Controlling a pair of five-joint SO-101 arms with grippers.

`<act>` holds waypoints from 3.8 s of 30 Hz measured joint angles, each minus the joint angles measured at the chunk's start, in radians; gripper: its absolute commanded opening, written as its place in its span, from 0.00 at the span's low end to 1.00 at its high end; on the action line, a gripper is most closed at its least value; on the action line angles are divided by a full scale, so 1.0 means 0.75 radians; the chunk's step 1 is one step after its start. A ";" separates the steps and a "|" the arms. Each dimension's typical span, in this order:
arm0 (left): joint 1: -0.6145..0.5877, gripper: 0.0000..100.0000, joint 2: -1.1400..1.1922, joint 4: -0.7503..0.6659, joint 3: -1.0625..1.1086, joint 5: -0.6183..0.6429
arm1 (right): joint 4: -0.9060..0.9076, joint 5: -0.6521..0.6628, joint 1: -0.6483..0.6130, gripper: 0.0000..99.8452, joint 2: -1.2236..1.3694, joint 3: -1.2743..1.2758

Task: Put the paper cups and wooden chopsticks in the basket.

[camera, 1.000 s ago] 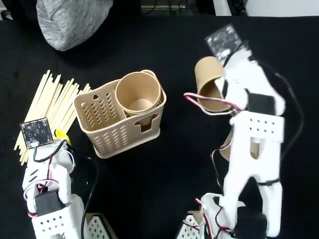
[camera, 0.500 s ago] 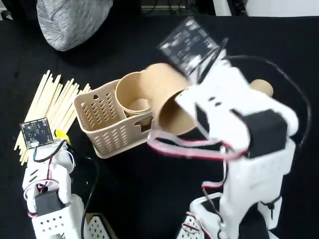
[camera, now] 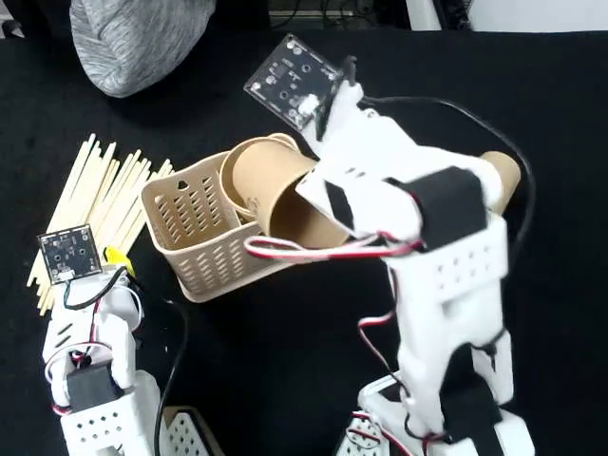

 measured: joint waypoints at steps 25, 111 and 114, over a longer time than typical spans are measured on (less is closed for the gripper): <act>0.000 0.08 0.000 0.000 0.000 0.000 | -0.395 0.023 -0.178 0.12 0.155 0.074; 0.002 0.08 0.000 0.000 0.000 0.000 | -0.471 -0.190 0.360 0.01 -0.610 0.673; 0.002 0.08 0.000 0.000 0.000 0.000 | -0.471 -0.243 0.254 0.01 -0.442 0.518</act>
